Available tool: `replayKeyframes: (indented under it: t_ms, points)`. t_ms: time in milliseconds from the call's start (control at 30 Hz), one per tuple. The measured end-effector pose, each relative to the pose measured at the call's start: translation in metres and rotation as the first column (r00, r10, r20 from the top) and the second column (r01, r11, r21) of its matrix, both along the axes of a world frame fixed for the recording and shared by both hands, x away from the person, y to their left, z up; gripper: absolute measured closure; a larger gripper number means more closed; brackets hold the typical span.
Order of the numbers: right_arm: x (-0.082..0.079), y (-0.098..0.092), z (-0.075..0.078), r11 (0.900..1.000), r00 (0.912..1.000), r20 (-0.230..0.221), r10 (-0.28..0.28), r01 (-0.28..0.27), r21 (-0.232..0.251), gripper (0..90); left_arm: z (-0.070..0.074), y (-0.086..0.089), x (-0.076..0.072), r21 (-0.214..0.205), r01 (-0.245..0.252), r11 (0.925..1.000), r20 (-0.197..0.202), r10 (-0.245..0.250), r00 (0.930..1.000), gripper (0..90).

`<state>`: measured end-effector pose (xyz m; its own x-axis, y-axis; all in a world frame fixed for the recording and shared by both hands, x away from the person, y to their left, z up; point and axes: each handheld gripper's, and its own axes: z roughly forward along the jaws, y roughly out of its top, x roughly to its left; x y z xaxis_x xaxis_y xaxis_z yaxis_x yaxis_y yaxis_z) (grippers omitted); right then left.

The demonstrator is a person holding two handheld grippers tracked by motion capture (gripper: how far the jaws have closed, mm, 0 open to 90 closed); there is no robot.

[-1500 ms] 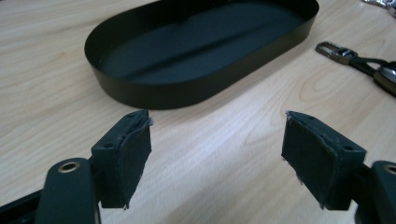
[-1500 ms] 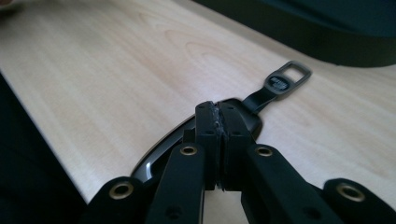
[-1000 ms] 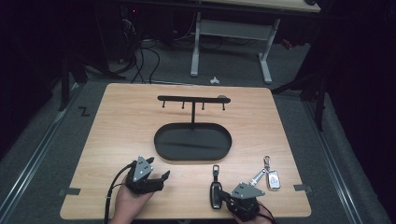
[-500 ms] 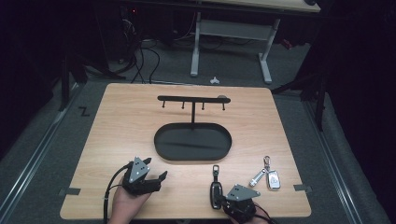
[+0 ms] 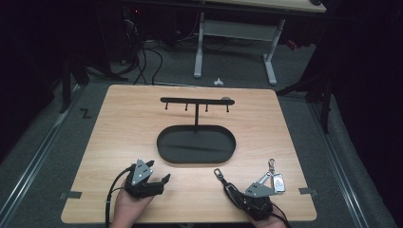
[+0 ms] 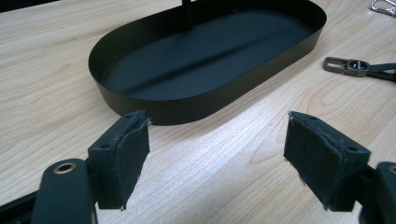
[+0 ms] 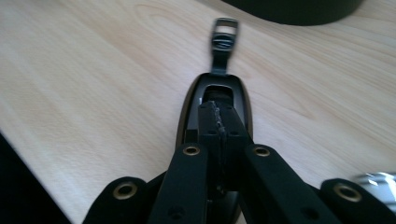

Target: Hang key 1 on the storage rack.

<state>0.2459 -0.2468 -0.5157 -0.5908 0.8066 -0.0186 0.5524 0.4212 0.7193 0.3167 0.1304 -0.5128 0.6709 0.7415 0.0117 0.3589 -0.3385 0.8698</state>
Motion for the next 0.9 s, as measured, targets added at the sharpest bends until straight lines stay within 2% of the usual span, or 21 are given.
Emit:
replayKeyframes:
  t_ms: [167, 500, 633, 767, 900]
  points:
    - [0.004, -0.015, 0.0, 0.9988, 0.9989, -0.006, -0.046, 0.046, 0.015, 90.0, 0.0, 0.001, 0.0, -0.002, -0.001, 1.0, 0.0, 0.001, 1.0, 22.7]
    - [0.003, -0.017, 0.005, 0.9977, 0.9988, 0.013, -0.048, 0.048, 0.049, 87.6, 0.0, 0.002, 0.0, -0.003, -0.007, 1.0, -0.002, 0.007, 1.0, 22.7]
    - [0.005, -0.021, 0.008, 0.9953, 0.9969, 0.021, -0.076, 0.074, 0.062, 84.7, 0.0, 0.002, 0.0, -0.008, -0.008, 0.9999, 0.0, 0.008, 1.0, 22.4]
    - [0.007, -0.024, 0.011, 0.9944, 0.9951, 0.034, -0.093, 0.091, 0.053, 82.0, 0.0, 0.002, 0.0, -0.017, -0.001, 0.9999, 0.005, 0.002, 1.0, 21.7]
    - [0.014, -0.025, 0.012, 0.9944, 0.994, 0.034, -0.104, 0.103, 0.023, 78.3, -0.001, 0.002, 0.0, -0.011, -0.002, 0.9999, 0.007, 0.002, 1.0, 21.2]
